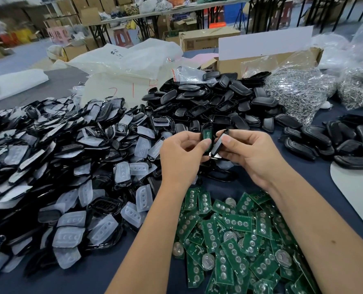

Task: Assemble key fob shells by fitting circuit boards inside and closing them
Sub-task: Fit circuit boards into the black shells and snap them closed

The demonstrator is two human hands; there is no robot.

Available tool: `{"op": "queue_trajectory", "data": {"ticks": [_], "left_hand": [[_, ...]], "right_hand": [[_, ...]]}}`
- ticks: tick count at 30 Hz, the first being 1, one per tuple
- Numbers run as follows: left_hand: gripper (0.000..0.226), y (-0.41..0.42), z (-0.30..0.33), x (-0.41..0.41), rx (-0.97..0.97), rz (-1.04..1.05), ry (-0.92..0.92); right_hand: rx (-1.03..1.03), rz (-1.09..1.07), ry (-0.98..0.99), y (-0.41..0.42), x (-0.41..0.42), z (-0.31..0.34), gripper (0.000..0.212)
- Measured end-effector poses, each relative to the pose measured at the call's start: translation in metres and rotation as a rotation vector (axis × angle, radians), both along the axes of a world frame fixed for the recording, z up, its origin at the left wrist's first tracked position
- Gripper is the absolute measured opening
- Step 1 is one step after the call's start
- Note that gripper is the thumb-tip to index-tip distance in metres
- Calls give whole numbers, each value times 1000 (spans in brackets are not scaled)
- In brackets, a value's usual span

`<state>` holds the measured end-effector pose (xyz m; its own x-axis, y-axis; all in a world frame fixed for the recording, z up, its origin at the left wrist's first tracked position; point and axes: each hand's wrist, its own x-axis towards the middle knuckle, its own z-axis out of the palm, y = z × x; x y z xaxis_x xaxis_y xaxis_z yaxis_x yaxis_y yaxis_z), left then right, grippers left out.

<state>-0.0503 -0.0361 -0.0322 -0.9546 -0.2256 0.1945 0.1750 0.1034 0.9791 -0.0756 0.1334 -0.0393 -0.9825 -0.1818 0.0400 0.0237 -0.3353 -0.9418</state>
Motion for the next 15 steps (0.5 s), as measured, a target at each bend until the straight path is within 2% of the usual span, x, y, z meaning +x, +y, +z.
{"op": "queue_trajectory", "data": {"ticks": [7, 11, 15], "left_hand": [[11, 9, -3, -1, -297, 14, 83], [19, 12, -1, 2, -497, 21, 199], [30, 13, -1, 4, -569, 9, 239]], "right_hand": [[82, -81, 12, -3, -1, -3, 28], [100, -103, 10, -2, -1, -2, 28], [118, -122, 17, -3, 0, -1, 32]]}}
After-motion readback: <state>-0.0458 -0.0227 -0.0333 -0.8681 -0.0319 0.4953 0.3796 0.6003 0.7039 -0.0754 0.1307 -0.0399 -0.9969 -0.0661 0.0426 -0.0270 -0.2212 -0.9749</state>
